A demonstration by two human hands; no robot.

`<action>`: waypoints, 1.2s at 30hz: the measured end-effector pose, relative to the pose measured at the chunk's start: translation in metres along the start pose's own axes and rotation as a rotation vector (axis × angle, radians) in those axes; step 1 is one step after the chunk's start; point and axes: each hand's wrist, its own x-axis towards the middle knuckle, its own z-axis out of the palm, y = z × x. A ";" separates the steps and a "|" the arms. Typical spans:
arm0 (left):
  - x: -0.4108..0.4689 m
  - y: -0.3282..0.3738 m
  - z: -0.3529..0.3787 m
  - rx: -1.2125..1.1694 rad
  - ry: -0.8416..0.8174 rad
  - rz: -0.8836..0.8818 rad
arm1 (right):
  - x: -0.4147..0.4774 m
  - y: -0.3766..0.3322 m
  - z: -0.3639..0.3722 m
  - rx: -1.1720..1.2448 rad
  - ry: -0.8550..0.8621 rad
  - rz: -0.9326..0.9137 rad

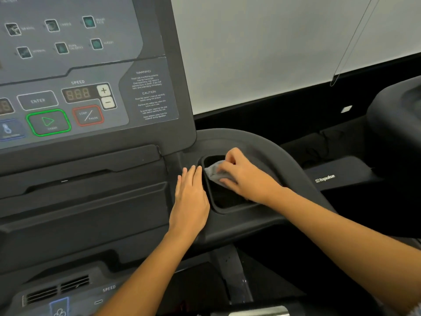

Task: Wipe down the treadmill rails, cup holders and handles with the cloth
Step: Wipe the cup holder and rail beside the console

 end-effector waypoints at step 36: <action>0.017 -0.005 0.004 0.176 -0.047 0.037 | 0.021 0.015 0.016 0.163 -0.899 0.182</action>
